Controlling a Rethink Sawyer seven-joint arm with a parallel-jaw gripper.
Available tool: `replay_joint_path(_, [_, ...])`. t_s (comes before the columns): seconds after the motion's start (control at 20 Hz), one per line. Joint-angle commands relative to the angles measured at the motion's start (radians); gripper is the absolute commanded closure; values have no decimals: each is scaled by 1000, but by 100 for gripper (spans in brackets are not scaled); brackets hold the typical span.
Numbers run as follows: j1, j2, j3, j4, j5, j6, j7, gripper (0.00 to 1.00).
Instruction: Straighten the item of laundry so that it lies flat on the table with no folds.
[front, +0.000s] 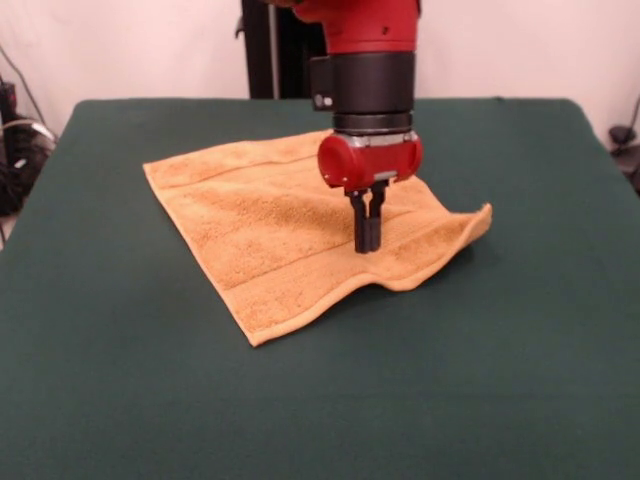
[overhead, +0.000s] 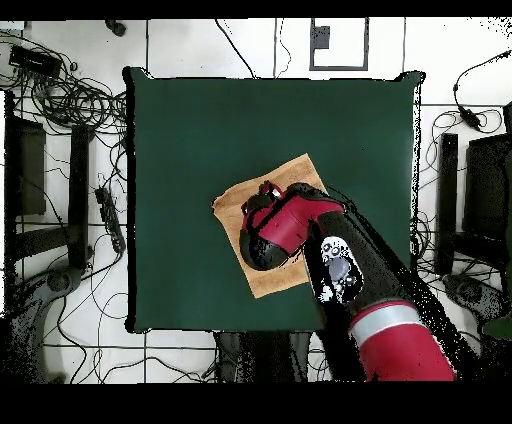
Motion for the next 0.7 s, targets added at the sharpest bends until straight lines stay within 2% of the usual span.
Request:
replay_joint_path(0.05, [104,4,-148,-122,-88,-85,144,100])
replay_joint_path(0.45, [123,-28,-212,-105,-33,-127,104,100])
replay_joint_path(0.7, [148,11,-269,-138,-32,-171,107,100])
